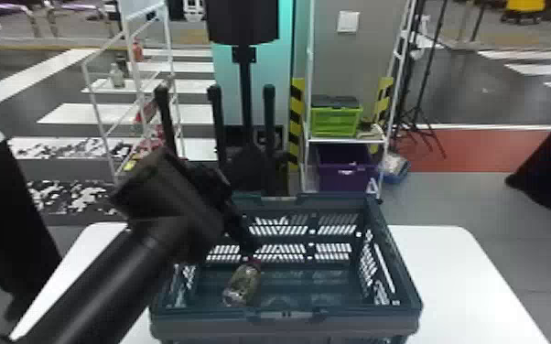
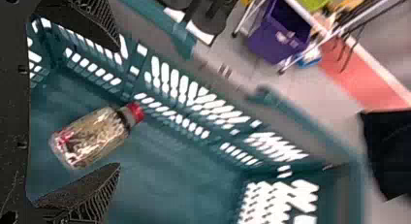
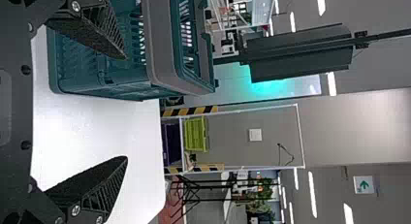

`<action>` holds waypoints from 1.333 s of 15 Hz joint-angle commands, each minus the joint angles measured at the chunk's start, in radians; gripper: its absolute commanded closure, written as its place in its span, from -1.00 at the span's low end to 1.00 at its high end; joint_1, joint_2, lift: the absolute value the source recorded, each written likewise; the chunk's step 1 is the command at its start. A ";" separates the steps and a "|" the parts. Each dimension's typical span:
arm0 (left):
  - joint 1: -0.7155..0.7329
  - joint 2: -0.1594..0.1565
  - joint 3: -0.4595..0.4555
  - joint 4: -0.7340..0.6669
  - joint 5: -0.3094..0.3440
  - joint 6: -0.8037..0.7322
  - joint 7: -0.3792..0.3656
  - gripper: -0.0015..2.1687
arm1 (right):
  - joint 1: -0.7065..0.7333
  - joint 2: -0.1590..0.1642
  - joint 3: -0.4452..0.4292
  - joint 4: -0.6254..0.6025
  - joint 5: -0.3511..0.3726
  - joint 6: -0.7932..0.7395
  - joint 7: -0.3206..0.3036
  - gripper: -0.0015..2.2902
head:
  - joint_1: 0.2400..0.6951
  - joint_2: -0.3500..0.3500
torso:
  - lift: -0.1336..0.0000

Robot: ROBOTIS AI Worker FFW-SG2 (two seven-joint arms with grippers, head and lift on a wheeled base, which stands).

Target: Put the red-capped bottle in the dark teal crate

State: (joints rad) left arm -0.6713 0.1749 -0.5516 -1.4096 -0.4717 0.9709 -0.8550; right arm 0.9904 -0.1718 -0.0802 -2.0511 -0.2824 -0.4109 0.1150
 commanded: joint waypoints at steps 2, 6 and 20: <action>0.128 0.052 0.136 -0.313 0.068 0.078 0.057 -0.96 | 0.004 -0.002 -0.007 -0.006 -0.004 -0.001 0.002 -0.87 | 0.14 0.00 | 1.00; 0.403 0.066 0.363 -0.723 0.194 0.090 0.246 -0.97 | 0.011 -0.009 -0.018 -0.008 -0.011 -0.007 0.002 -0.87 | 0.14 0.00 | 1.00; 1.466 -0.156 0.581 -0.865 0.360 -0.996 0.992 -0.94 | -0.024 -0.072 -0.013 -0.001 -0.037 0.033 0.000 -0.87 | 0.14 0.00 | 1.00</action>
State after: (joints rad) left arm 0.7543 0.0415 0.0378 -2.3548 -0.1129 0.1186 0.1376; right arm 0.9692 -0.2417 -0.0935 -2.0549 -0.3181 -0.3824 0.1153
